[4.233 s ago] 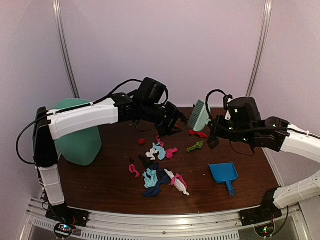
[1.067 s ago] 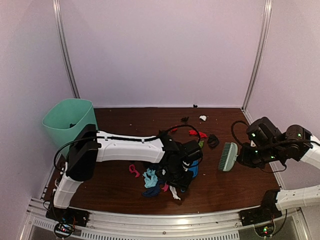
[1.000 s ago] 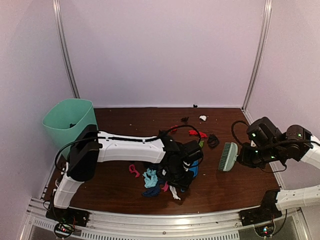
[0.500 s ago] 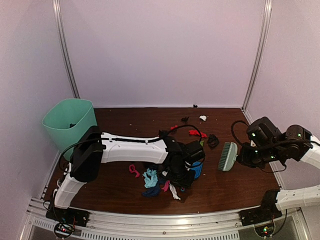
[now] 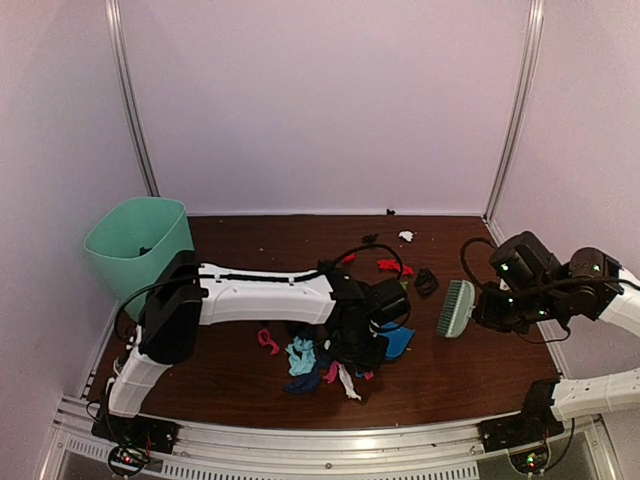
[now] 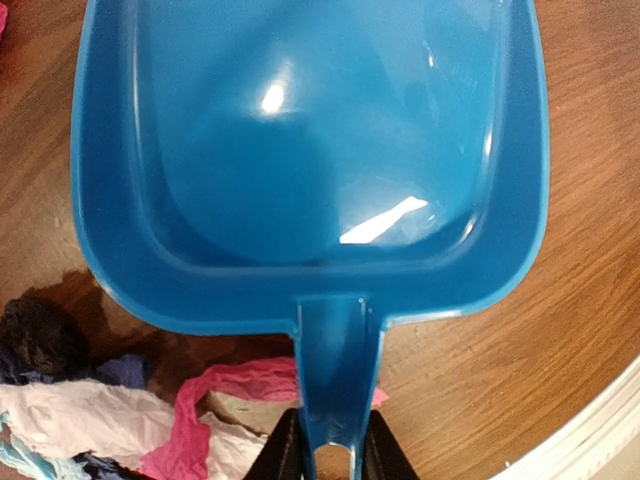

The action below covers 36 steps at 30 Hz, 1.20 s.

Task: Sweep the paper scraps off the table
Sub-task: Pick up the dustpan from the center of the board, then put down the dustpan at the center of the board.

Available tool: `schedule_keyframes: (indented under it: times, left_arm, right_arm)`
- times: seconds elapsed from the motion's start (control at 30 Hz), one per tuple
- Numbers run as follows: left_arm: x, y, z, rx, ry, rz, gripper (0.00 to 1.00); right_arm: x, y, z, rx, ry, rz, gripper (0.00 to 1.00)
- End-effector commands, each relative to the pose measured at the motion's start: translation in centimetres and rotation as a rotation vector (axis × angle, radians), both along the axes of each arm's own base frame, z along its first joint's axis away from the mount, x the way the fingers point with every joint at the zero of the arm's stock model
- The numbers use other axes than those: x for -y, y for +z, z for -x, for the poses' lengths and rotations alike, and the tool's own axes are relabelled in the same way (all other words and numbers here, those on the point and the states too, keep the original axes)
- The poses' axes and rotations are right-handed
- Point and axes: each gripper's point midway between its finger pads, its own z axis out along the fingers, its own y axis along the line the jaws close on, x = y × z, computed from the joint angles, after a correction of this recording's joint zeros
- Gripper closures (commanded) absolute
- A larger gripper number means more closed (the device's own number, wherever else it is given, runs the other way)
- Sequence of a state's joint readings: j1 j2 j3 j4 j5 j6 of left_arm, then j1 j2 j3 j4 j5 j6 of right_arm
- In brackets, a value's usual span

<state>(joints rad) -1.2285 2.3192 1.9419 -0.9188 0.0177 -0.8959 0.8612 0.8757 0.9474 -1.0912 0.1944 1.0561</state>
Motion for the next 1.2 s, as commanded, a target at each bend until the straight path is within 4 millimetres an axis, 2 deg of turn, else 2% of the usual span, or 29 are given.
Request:
schedule_keyframes:
  times: [0.0, 0.17, 0.23, 0.3, 0.47, 0.57, 0.67, 0.83, 1.07, 1.17]
  left_arm:
    - [-0.4, 5.0, -1.0, 0.091, 0.002, 0.048, 0.73]
    - [-2.2, 8.6, -1.0, 0.141, 0.008, 0.078, 0.74]
    - [-3.8, 9.8, -0.8, 0.162, 0.015, 0.073, 0.74]
    - [-6.3, 10.8, -0.4, 0.174, 0.042, 0.054, 0.74]
    - [-15.0, 11.3, 1.4, 0.196, 0.159, 0.01, 0.74]
    - [-19.8, 10.5, 2.7, 0.189, 0.234, 0.0, 0.74]
    - [-23.7, 9.4, 4.0, 0.175, 0.31, -0.005, 0.74]
    - [-28.3, 5.9, 5.8, 0.126, 0.423, -0.041, 0.74]
    - [-30.6, 3.5, 6.6, 0.108, 0.472, -0.043, 0.73]
    - [-30.6, 2.0, 6.7, 0.087, 0.443, -0.028, 0.73]
  right_arm:
    - [1.1, 2.6, -0.9, 0.083, -0.039, 0.009, 1.0]
    - [1.8, 4.3, -1.2, 0.129, -0.057, 0.025, 1.0]
    - [1.8, 4.9, -1.4, 0.143, -0.054, 0.026, 1.0]
    - [1.6, 5.3, -1.6, 0.15, -0.046, 0.031, 1.0]
    - [0.7, 5.5, -2.3, 0.164, -0.02, 0.029, 1.0]
    - [-0.4, 5.3, -2.9, 0.165, 0.006, 0.024, 1.0]
    - [-1.7, 5.0, -3.6, 0.162, 0.038, 0.023, 1.0]
    - [-4.0, 5.2, -4.8, 0.157, 0.097, 0.018, 1.0]
    - [-5.9, 4.4, -5.6, 0.144, 0.151, 0.026, 1.0]
    - [-6.3, 4.3, -5.7, 0.142, 0.16, 0.012, 1.0]
